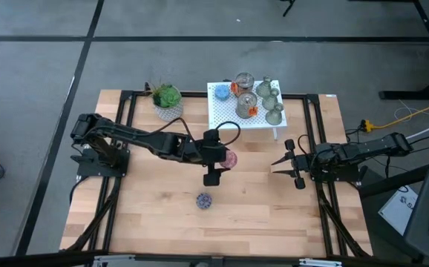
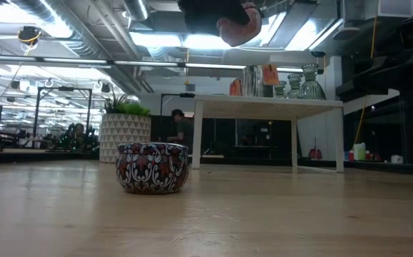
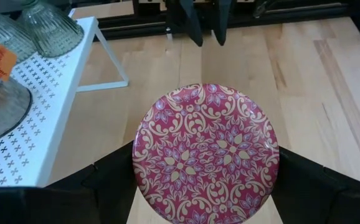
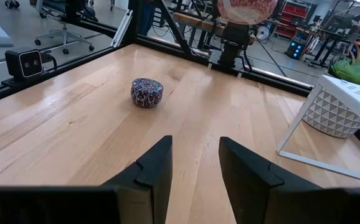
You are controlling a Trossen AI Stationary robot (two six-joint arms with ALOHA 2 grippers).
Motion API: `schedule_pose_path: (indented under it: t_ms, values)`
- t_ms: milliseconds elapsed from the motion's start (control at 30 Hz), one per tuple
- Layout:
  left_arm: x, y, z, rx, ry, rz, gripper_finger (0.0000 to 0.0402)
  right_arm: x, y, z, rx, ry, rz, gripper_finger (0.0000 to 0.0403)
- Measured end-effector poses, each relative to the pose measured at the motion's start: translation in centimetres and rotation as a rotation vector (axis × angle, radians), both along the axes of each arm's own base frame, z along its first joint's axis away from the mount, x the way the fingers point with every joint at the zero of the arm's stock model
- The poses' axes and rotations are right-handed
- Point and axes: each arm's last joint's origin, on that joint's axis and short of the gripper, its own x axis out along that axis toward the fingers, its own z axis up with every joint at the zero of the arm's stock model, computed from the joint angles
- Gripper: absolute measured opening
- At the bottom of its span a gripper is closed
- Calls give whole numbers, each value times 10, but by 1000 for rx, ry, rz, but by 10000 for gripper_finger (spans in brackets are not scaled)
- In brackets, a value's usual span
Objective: Pick & Place candle stick holders
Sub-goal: Put the pink scented candle on the shelf aligned with the blue scented candle
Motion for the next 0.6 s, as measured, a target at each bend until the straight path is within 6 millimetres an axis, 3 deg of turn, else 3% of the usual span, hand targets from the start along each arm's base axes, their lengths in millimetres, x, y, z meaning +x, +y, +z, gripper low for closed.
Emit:
schedule_pose_path:
  t_ms: [233, 600]
  values:
    - [1, 9, 0, 23, 4, 5, 297, 0, 0, 0, 0, 0, 0, 135]
    - [6, 64, 6, 18, -71, 157, 297, 0, 0, 0, 0, 0, 0, 135]
